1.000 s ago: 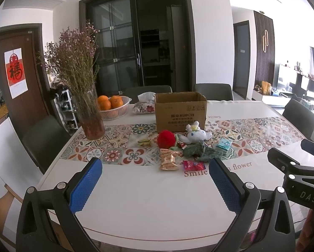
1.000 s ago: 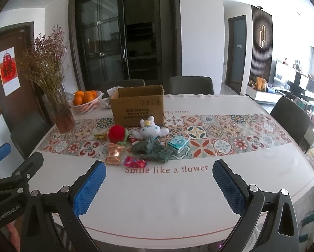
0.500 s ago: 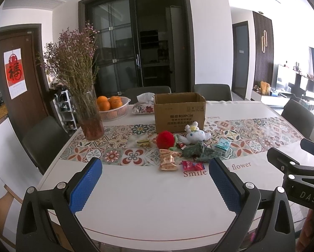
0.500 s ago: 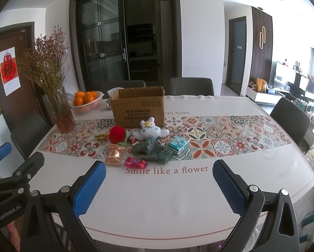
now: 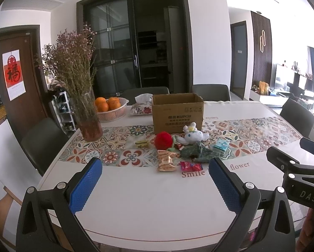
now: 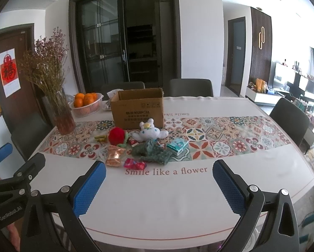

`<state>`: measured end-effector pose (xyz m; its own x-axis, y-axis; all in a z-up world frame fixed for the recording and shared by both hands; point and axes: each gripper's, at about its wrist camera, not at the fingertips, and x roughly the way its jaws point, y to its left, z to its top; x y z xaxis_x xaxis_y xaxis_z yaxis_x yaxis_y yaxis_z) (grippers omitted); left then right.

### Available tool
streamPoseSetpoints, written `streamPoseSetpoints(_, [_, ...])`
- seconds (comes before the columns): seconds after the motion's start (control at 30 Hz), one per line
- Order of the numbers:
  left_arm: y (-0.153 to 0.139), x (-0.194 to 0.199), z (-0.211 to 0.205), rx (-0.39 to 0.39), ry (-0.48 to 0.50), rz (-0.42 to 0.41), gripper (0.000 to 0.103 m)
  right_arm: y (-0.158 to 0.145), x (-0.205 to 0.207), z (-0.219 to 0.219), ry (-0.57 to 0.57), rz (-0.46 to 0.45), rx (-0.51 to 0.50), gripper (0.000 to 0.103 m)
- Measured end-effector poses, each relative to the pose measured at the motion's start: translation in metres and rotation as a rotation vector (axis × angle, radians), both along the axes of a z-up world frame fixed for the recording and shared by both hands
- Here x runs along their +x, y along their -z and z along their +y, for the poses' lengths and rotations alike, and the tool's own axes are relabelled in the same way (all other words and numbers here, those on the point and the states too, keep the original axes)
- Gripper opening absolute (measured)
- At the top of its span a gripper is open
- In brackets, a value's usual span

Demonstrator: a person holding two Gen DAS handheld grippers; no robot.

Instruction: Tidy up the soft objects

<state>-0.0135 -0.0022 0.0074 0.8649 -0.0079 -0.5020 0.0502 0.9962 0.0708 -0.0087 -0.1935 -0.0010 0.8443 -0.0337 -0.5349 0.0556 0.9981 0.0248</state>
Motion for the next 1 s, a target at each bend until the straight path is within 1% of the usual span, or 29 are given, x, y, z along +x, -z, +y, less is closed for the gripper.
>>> streamPoseSetpoints(0.63, [0.000, 0.005, -0.003, 0.001, 0.011, 0.012, 0.103, 0.001, 0.003, -0.003, 0.002, 0.008, 0.006, 0.103])
streamPoseSetpoints(0.77, [0.003, 0.014, -0.002, -0.003, 0.019, 0.029, 0.103, 0.004, 0.010, -0.004, 0.002, 0.023, 0.010, 0.103])
streamPoseSetpoints(1.0, [0.014, 0.040, 0.004, -0.017, 0.040, 0.085, 0.103, 0.012, 0.032, -0.002, 0.010, 0.063, 0.027, 0.103])
